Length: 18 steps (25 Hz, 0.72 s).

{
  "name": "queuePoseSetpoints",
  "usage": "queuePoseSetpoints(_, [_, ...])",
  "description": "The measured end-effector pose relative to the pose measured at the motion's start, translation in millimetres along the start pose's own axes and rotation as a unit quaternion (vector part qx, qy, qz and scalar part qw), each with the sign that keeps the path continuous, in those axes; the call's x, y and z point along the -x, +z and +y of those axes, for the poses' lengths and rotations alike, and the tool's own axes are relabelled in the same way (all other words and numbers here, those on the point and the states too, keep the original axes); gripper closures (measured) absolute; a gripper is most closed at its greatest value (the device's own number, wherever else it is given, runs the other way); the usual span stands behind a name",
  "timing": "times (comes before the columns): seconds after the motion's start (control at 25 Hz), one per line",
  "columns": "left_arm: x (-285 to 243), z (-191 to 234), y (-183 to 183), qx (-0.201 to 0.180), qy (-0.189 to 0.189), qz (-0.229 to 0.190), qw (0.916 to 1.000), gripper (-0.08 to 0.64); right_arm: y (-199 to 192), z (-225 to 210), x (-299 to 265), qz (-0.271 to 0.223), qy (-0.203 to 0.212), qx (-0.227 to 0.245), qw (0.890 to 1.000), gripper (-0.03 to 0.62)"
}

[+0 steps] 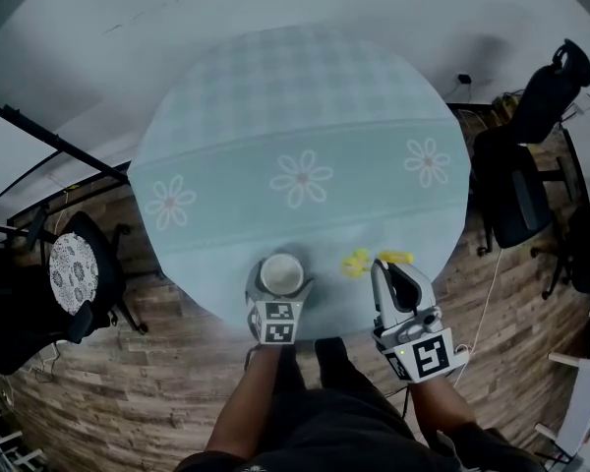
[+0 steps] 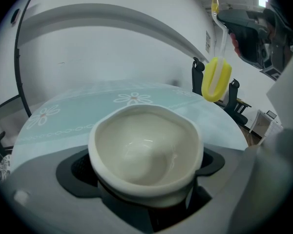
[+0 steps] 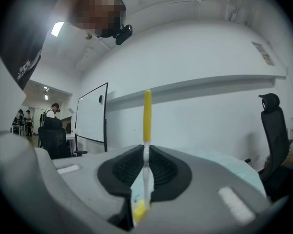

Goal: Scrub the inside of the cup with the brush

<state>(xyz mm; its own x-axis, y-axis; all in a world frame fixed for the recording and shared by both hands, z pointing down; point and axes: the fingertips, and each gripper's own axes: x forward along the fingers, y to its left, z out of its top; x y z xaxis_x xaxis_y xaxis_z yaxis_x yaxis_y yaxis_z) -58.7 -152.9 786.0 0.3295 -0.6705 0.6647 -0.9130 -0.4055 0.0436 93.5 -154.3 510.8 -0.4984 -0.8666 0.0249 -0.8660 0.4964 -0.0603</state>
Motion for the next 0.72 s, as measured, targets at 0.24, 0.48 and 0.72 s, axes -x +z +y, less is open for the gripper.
queuePoseSetpoints(0.24, [7.5,-5.1,8.7,-0.002,-0.008,-0.024,0.9997,-0.005,12.0,5.6,-0.3,-0.009,0.008,0.002,1.0,0.557])
queuePoseSetpoints(0.48, [29.1,-10.2,11.3,-0.009,-0.025,-0.028,0.9993,-0.009,32.0,11.8,-1.7,-0.029,0.014,0.003,0.999,0.557])
queuePoseSetpoints(0.72, [74.6,-14.4,27.5,-0.044,-0.023,-0.027,0.9984,-0.003,66.0,15.6,-2.8,-0.062,0.019,0.0,0.998,0.557])
